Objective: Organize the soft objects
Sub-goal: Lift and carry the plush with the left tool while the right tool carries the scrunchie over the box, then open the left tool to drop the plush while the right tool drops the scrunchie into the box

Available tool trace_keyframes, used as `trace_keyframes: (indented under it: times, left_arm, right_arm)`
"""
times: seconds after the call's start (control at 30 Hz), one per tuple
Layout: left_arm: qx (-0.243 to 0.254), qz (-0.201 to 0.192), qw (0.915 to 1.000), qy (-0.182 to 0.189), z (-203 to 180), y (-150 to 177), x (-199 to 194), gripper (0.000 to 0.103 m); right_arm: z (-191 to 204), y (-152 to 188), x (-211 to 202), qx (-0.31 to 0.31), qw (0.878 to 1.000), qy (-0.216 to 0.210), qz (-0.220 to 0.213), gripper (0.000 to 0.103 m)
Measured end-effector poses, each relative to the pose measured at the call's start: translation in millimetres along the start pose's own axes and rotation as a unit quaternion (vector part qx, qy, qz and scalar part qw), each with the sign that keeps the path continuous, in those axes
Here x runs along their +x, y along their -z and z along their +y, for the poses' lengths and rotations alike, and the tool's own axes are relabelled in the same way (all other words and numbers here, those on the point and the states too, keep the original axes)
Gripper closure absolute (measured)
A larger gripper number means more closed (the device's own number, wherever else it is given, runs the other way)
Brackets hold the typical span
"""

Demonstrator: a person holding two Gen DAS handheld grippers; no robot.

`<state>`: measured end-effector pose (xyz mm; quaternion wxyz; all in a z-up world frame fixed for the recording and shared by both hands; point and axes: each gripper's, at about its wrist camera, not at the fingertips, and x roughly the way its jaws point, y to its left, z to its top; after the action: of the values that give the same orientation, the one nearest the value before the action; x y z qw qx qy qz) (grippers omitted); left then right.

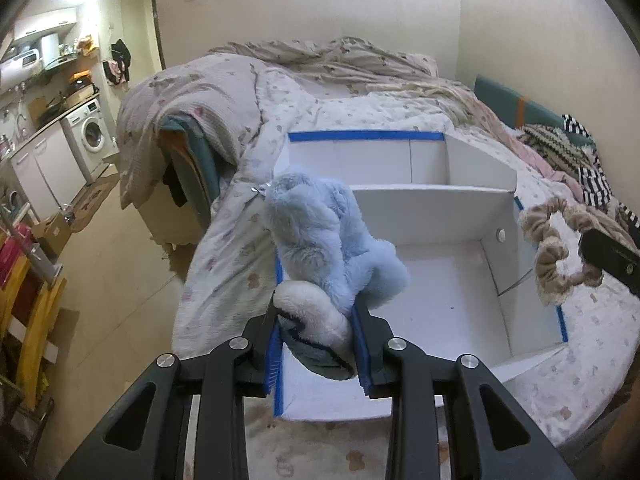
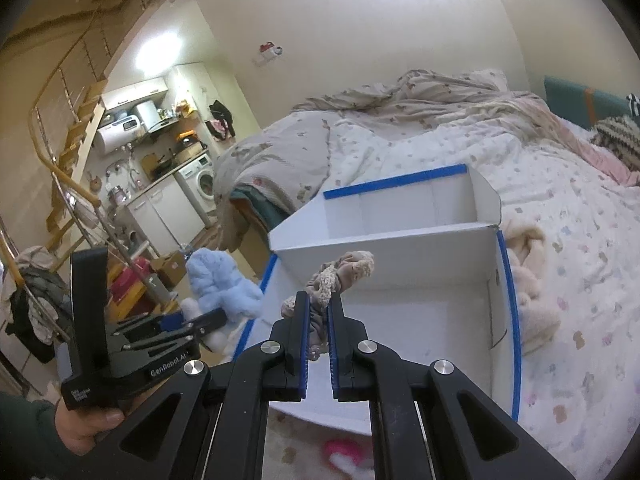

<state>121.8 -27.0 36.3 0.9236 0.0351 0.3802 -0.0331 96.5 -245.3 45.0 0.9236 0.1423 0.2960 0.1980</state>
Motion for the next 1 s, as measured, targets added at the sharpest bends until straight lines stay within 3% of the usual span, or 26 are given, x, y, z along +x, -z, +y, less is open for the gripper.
trace_keyframes:
  times: [0.2, 0.3, 0.57, 0.83, 1.0]
  left_arm:
    - [0.018, 0.019, 0.9996, -0.009, -9.5, 13.7, 51.0, 0.076]
    - [0.017, 0.039, 0.9991, 0.002, -12.5, 24.7, 67.0, 0.076]
    - [0.015, 0.062, 0.9978, 0.018, -20.7, 24.4, 84.5, 0.074]
    - [0.010, 0.096, 0.9954, 0.006, -23.4, 29.9, 107.5, 0.074]
    - [0.014, 0.104, 0.9945, 0.008, -24.2, 31.6, 112.4, 0.074]
  right_arm:
    - [-31.2, 16.4, 32.9, 0.053, 0.998, 0.029, 0.032, 0.093]
    - [-33.8, 17.9, 40.6, 0.048, 0.997, 0.041, 0.043, 0.093]
    - [-44.6, 25.6, 58.0, 0.056, 0.993, 0.061, 0.083, 0.093]
    - [-58.2, 46.9, 88.9, 0.062, 0.979, 0.096, 0.169, 0.093]
    - [-63.7, 58.9, 99.0, 0.056, 0.971, 0.114, 0.202, 0.093]
